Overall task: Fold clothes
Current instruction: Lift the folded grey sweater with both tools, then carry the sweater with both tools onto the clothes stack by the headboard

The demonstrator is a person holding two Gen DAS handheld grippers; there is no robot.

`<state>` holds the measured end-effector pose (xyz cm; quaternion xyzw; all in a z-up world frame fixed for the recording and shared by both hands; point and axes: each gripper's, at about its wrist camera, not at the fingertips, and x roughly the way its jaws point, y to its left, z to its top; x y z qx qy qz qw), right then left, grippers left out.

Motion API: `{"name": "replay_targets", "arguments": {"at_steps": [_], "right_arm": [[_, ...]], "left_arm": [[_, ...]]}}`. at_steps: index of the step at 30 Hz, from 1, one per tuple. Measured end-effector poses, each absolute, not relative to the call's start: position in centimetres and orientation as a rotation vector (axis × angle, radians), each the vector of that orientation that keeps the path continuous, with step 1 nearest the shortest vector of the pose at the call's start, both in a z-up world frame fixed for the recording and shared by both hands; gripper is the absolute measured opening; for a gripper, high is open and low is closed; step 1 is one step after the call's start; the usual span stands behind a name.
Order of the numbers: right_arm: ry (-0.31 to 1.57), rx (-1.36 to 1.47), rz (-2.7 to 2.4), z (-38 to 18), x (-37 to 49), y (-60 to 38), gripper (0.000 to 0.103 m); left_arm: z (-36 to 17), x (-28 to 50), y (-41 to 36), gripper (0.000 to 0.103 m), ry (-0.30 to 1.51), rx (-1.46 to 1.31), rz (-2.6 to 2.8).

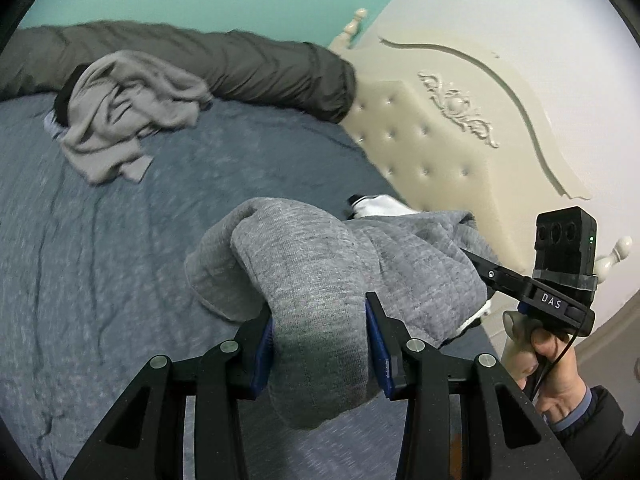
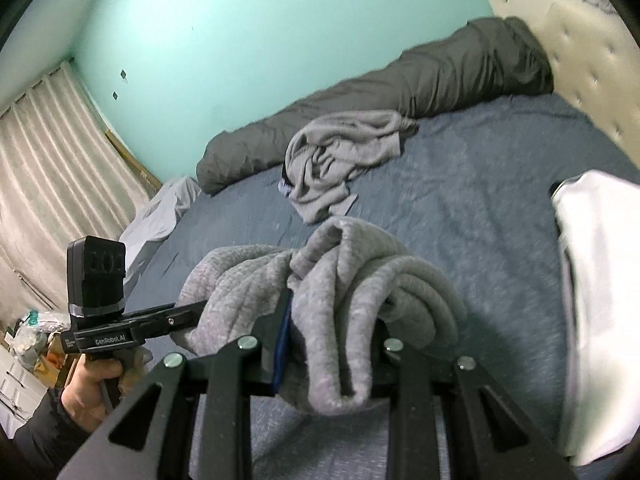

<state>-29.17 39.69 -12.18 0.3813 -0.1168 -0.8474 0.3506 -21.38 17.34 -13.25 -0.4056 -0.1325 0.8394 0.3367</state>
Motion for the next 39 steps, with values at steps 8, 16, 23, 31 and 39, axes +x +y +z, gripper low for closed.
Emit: {"name": "replay_targets", "arguments": {"at_steps": [8, 16, 23, 31, 39], "right_arm": [[-0.276, 0.888, -2.271, -5.8, -30.9, 45.1, 0.025], [-0.24, 0.804, -2.352, -0.8, -34.1, 51.3, 0.025], [-0.22, 0.754, -2.432, 1.3, -37.8, 56.9, 0.025], [-0.148, 0.677, -2.537, 1.2, -41.1, 63.0, 0.025], [-0.207, 0.896, -2.532, -8.0, -41.2, 68.2, 0.025]], "left_arm": [[-7.2, -23.2, 23.0, 0.044, -0.288, -0.956, 2.186], [-2.4, -27.2, 29.7, 0.044, -0.26, -0.875, 2.16], [-0.6, -31.3, 37.0, 0.044, -0.221, -0.843, 2.137], [-2.4, -34.2, 45.4, 0.044, -0.235, -0.816, 2.098], [-12.1, -32.5, 49.9, 0.044, -0.255, -1.023, 2.001]]}}
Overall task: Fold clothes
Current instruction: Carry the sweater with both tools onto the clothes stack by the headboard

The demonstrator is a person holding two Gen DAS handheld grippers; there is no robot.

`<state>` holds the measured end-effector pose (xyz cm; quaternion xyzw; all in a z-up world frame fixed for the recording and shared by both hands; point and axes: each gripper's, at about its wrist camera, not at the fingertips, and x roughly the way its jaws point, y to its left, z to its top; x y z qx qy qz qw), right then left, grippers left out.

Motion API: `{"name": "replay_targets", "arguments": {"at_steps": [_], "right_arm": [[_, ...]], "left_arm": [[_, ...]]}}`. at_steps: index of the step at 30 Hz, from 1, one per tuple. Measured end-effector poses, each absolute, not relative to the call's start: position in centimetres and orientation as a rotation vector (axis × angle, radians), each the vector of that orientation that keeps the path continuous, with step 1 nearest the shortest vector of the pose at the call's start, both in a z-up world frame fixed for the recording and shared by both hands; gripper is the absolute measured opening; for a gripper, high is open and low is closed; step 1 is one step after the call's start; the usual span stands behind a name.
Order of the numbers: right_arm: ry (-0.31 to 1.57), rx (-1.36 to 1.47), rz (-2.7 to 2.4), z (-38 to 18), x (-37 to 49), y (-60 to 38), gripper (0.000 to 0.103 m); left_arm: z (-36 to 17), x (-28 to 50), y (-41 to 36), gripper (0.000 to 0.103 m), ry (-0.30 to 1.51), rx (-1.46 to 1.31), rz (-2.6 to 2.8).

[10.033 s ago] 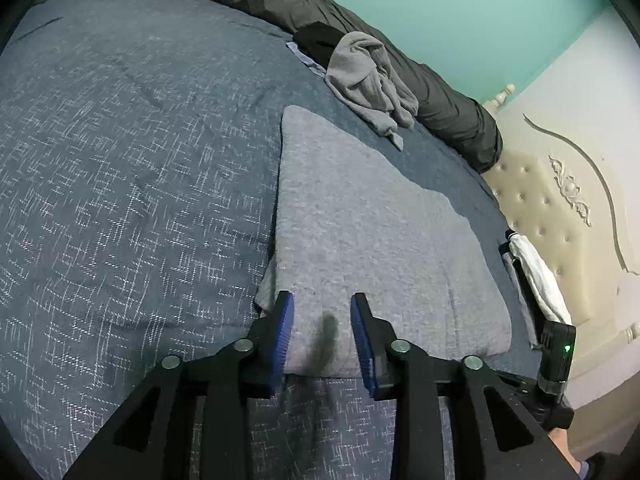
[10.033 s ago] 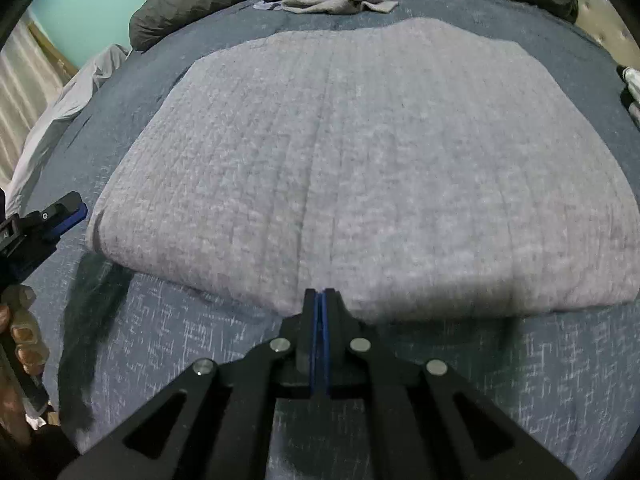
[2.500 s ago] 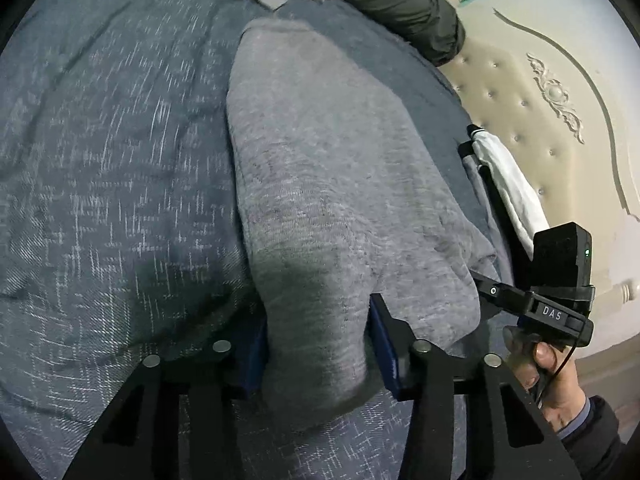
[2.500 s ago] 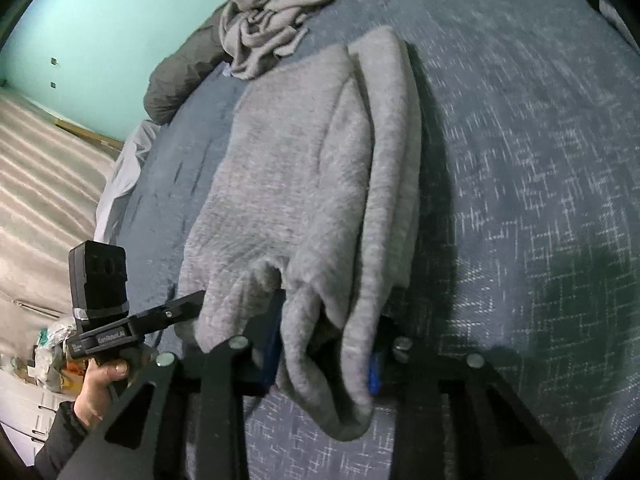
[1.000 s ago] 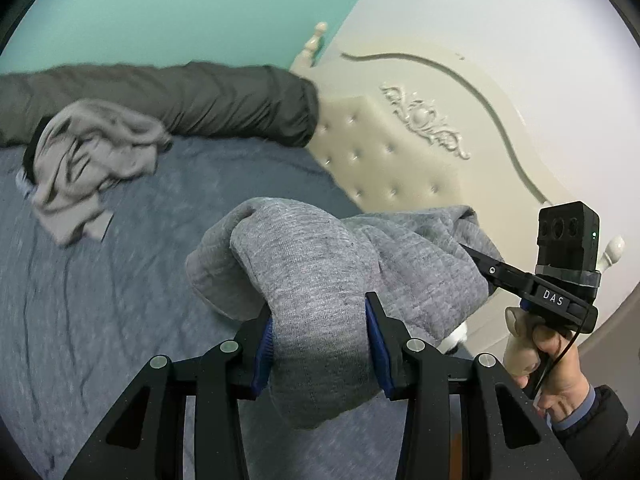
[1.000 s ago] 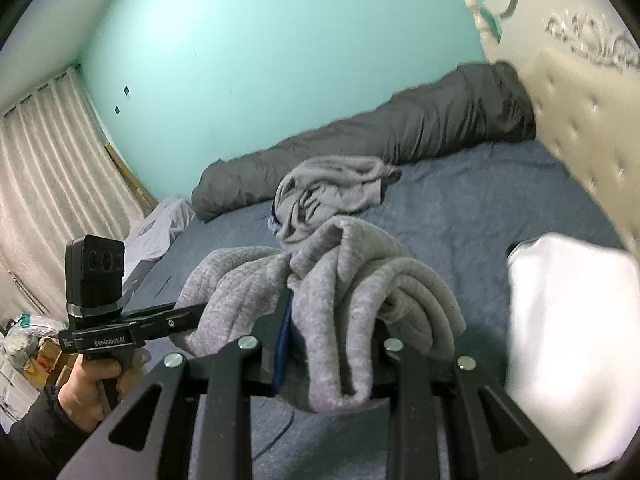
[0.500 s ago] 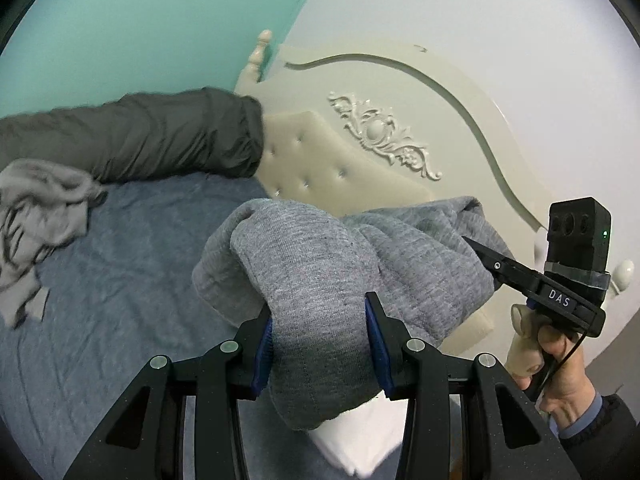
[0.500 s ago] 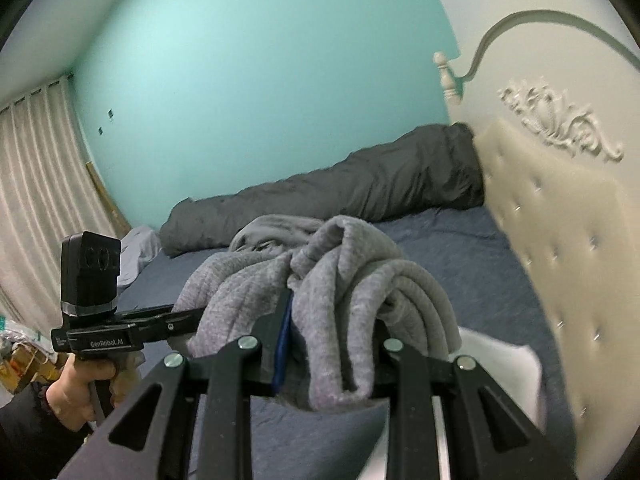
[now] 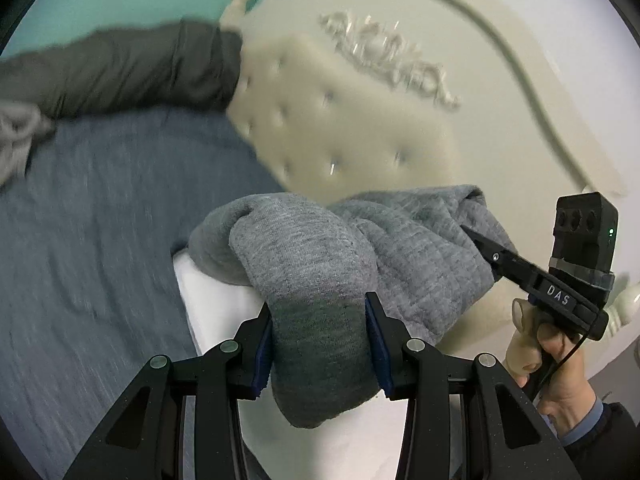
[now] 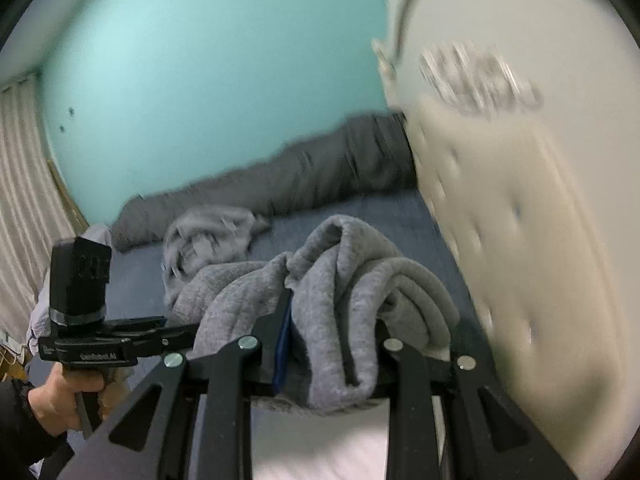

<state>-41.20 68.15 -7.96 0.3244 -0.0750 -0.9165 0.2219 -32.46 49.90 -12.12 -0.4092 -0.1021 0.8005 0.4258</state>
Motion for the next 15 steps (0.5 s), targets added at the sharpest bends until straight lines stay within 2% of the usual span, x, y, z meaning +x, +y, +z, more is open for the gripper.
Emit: {"name": "replay_targets", "arguments": {"at_steps": [4, 15], "right_arm": [[-0.263, 0.986, -2.478, -11.4, -39.1, 69.4, 0.025], [-0.366, 1.217, -2.378, -13.1, -35.8, 71.5, 0.025]], "left_arm": [[-14.2, -29.9, 49.4, 0.044, -0.26, -1.074, 1.966], [-15.0, -25.6, 49.0, 0.044, -0.271, -1.188, 1.89]]}}
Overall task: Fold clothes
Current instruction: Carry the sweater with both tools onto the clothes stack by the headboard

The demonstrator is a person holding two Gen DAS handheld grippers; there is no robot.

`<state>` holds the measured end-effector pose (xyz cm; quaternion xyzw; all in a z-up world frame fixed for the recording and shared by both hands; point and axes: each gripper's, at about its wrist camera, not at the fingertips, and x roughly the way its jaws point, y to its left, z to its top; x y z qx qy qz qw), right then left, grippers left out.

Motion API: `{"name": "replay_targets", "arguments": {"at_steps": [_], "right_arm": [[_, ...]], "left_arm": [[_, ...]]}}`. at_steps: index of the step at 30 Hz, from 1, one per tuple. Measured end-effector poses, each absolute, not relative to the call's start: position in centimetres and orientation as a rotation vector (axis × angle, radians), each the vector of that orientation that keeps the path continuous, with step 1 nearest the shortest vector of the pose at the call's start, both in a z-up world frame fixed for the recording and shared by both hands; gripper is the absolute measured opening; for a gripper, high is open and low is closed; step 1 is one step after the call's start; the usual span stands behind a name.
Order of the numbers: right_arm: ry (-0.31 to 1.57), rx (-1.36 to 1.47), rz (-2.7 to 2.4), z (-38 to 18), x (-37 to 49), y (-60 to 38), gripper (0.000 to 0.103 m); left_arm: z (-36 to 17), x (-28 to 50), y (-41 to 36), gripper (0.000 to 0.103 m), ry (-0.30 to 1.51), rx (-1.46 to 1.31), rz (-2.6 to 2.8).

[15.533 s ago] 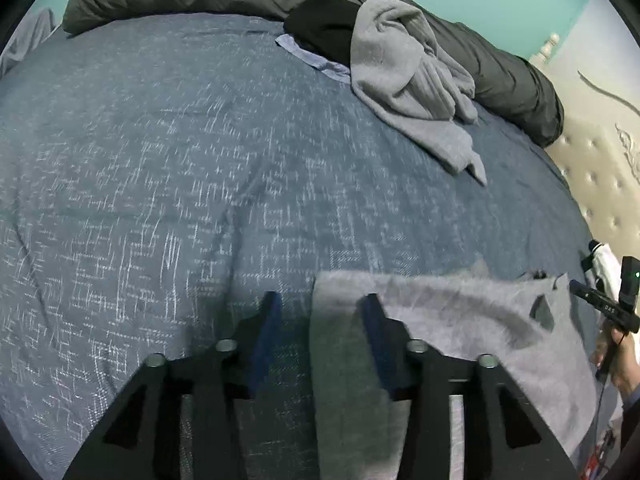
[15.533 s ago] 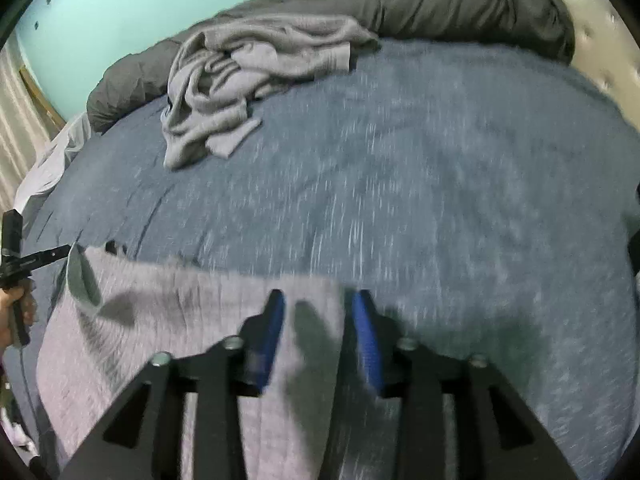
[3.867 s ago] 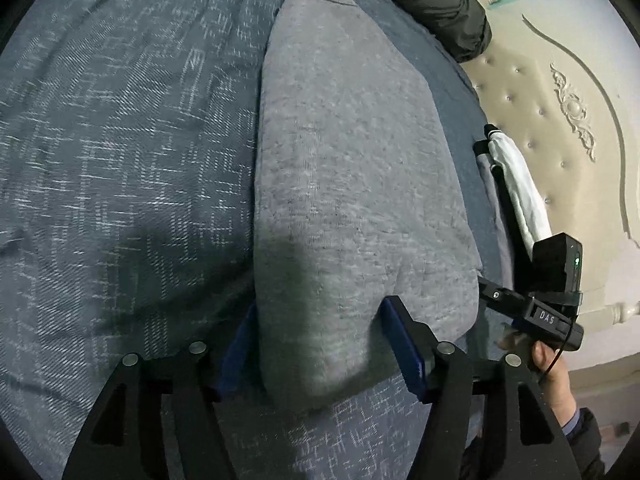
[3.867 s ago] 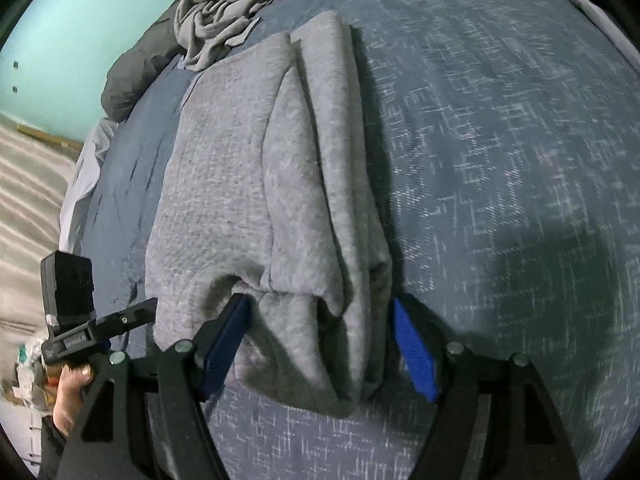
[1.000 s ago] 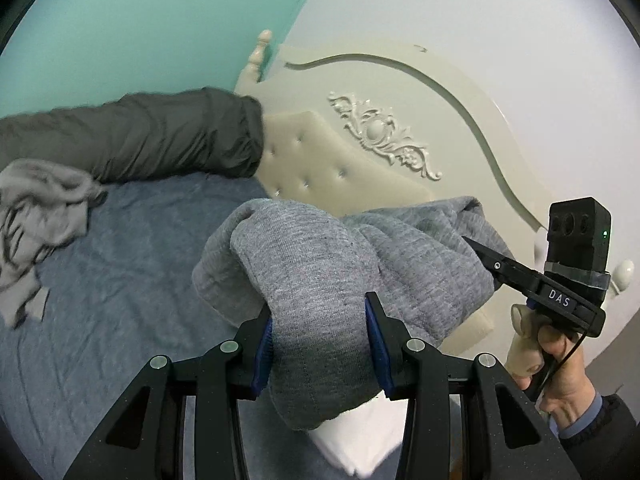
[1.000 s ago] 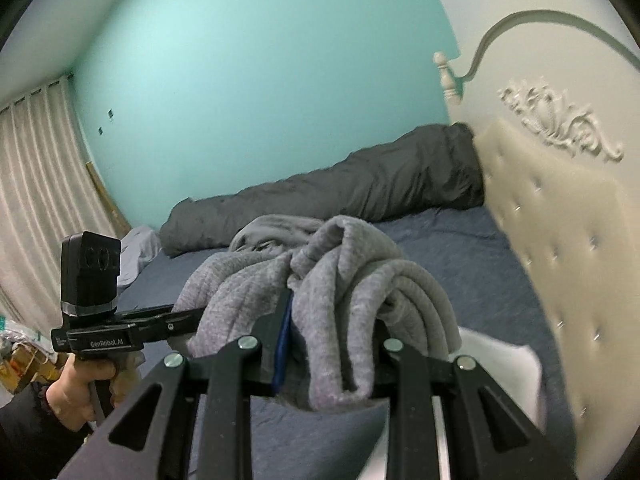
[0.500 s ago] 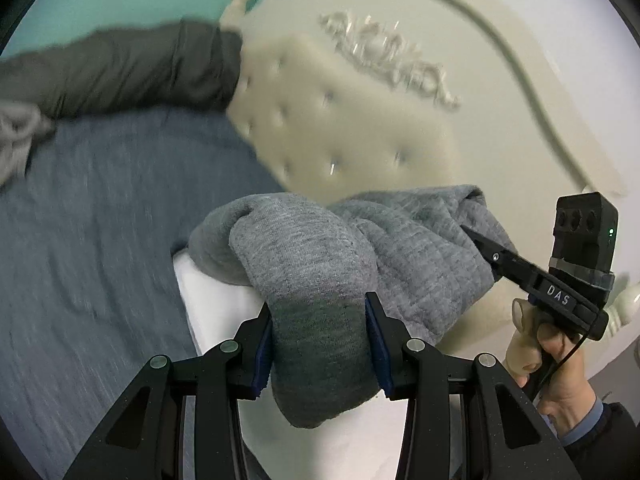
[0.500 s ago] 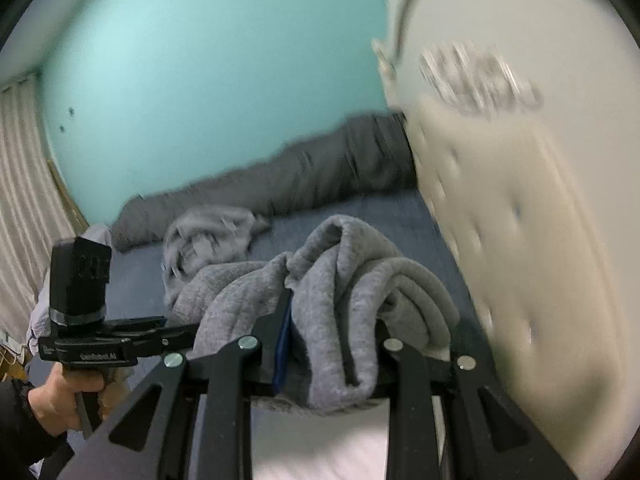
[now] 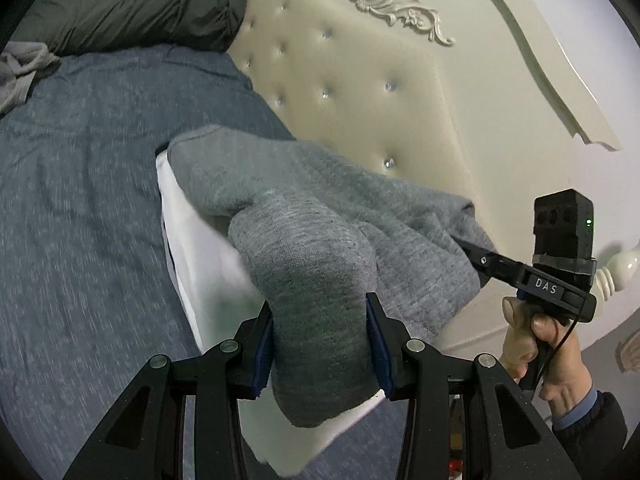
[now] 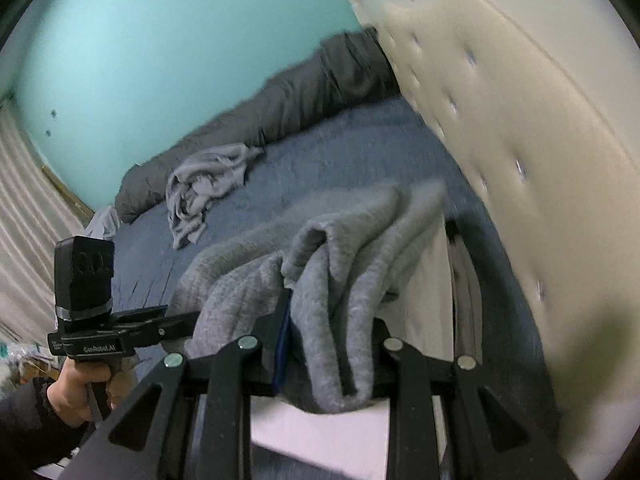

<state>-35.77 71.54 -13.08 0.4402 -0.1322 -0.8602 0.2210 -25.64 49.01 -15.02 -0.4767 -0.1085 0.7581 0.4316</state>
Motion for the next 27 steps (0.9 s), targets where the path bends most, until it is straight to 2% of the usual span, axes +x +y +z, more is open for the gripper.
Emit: {"name": "replay_targets", "arguments": {"at_steps": [4, 12, 15, 17, 23, 27], "right_arm": [[-0.479, 1.272, -2.32, -14.3, -34.5, 72.6, 0.025], [-0.554, 1.386, -2.27, -17.8, -33.4, 73.5, 0.025], [-0.571, 1.374, -2.302, -19.1, -32.4, 74.1, 0.032], [-0.58, 1.355, -2.348, -19.2, -31.8, 74.7, 0.042], [-0.516, 1.206, -2.545, -16.4, -29.7, 76.2, 0.043], [-0.428, 1.062, -2.609, -13.2, -29.5, 74.6, 0.043]], "left_arm": [[-15.6, -25.2, 48.2, 0.044, -0.281, -1.258, 1.796], [-19.2, -24.3, 47.3, 0.045, -0.298, -1.388, 1.726], [-19.6, -24.0, 46.7, 0.048, -0.315, -1.391, 1.71], [-19.1, -23.8, 46.2, 0.049, -0.316, -1.379, 1.714], [-13.9, -23.3, 43.2, 0.049, -0.244, -1.182, 1.899], [-11.1, -22.7, 43.9, 0.049, -0.125, -1.075, 1.934]]}}
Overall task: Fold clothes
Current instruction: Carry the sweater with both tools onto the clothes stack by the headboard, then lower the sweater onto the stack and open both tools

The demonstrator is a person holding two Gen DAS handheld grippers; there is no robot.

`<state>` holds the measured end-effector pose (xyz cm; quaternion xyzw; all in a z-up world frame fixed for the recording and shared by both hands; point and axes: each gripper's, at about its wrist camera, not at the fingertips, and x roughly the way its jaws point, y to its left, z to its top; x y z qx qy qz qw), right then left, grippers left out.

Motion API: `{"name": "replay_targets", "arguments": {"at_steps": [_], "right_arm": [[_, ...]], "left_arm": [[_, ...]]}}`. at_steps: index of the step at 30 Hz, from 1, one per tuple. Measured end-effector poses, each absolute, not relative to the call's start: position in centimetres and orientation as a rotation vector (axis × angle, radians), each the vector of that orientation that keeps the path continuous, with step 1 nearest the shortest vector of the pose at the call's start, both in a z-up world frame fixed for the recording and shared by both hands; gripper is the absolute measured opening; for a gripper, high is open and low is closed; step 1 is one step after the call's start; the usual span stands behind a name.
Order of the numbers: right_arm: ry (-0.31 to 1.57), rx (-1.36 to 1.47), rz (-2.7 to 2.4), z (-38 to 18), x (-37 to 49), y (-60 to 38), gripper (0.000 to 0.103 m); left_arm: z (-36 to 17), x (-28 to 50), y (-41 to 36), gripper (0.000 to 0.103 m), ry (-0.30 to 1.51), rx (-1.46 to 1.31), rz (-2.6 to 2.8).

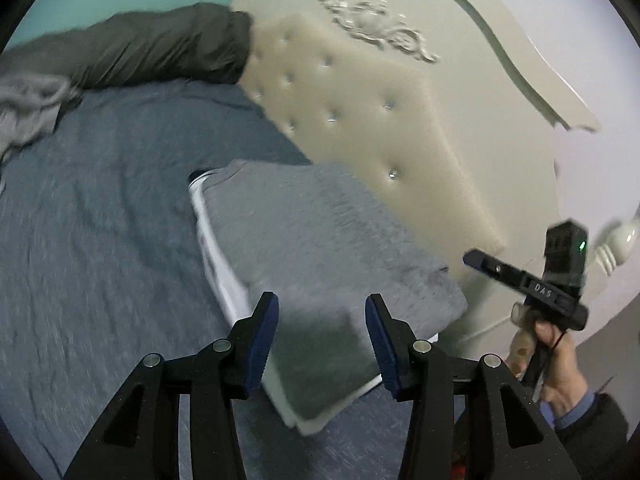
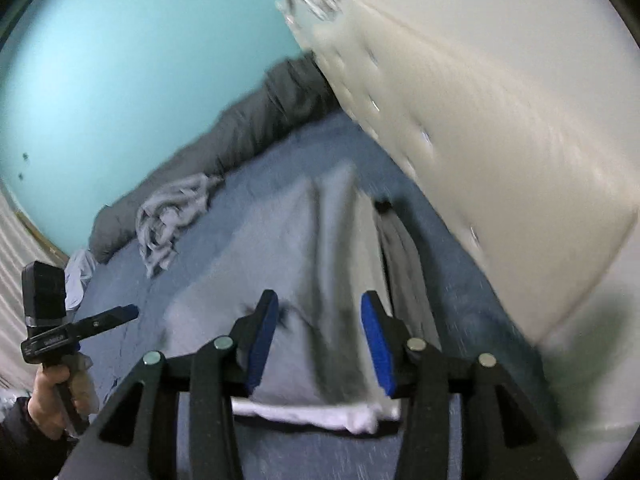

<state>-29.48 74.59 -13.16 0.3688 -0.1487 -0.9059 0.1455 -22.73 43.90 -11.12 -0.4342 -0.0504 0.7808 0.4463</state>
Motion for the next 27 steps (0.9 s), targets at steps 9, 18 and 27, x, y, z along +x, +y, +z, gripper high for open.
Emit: {"name": "replay_targets", "arguments": {"at_steps": [9, 18, 27], "right_arm": [[-0.138, 1.215, -2.629, -16.8, -31.9, 69.0, 0.017], [-0.196, 1.241, -2.691, -22.3, -30.6, 71.5, 0.005], [-0.337, 1.142, -2.759, -19.3, -29.2, 70.7, 0.005]], "left_arm": [[-13.8, -21.0, 48.9, 0.049, 0.105, -1.096, 1.889], [-17.1, -18.7, 49.8, 0.047, 0.152, -1.115, 1.872], [-16.8, -18.6, 49.5, 0.047, 0.166, -1.109, 1.885]]}}
